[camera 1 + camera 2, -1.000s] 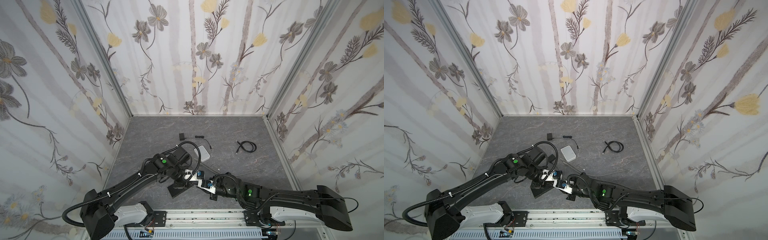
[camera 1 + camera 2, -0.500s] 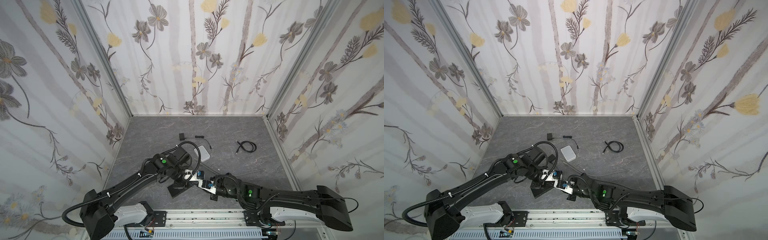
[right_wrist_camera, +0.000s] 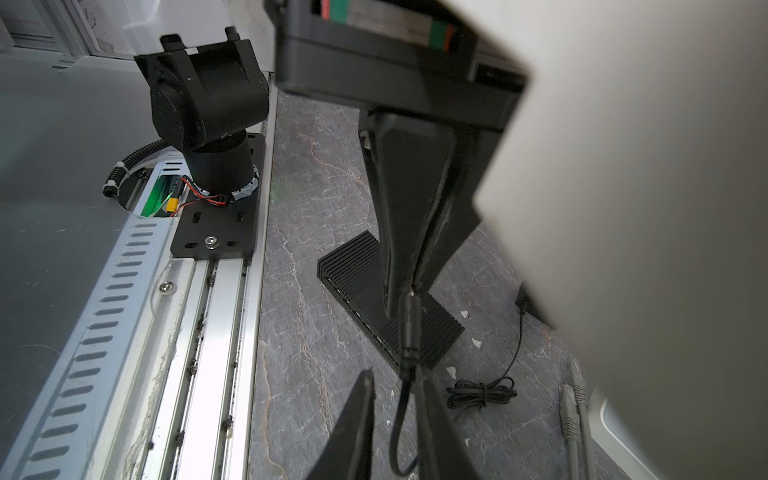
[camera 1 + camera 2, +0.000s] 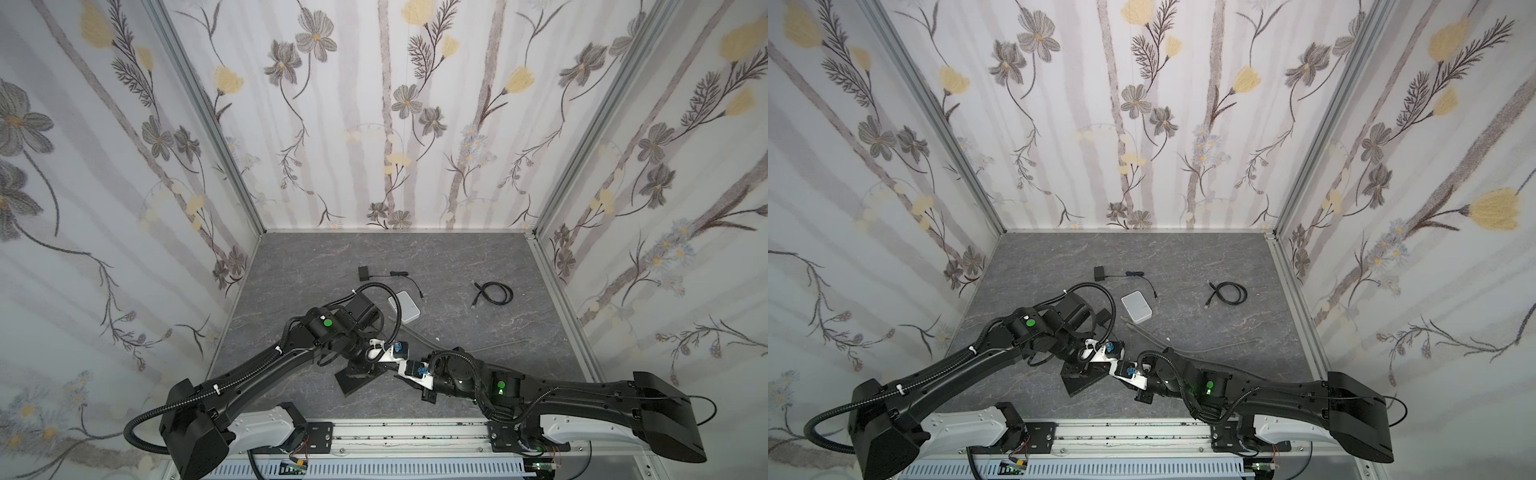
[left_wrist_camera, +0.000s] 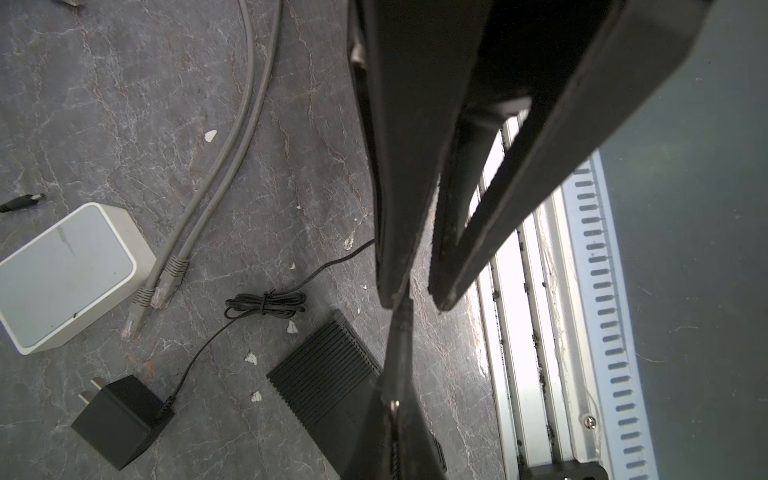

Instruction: Insert the plug into the switch port

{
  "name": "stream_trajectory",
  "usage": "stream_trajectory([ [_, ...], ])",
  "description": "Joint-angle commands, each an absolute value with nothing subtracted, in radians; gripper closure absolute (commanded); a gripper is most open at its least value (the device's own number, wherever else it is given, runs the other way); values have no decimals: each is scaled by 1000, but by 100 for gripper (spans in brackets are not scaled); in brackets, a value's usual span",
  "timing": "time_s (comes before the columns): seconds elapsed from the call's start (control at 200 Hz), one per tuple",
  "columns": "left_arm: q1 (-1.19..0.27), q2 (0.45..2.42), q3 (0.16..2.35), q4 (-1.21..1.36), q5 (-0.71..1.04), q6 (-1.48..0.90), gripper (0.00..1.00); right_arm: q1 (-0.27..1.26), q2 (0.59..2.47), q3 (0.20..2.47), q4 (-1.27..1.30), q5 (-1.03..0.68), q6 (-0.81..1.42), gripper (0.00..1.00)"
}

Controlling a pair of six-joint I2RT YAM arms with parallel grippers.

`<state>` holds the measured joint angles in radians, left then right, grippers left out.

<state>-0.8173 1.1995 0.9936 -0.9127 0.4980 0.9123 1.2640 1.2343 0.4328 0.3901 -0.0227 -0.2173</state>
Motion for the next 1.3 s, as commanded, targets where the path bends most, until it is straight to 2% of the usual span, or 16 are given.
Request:
stream_trajectory([
  [0.0, -818, 1197, 994, -908, 536, 929, 100, 1264, 1245, 442, 443, -5, -193, 79],
  [1.114, -819, 1179, 996, -910, 581, 931, 100, 1264, 1297, 465, 473, 44, -160, 88],
  [1.294, -818, 1178, 999, -920, 603, 935, 100, 1264, 1293, 464, 471, 62, -157, 96],
])
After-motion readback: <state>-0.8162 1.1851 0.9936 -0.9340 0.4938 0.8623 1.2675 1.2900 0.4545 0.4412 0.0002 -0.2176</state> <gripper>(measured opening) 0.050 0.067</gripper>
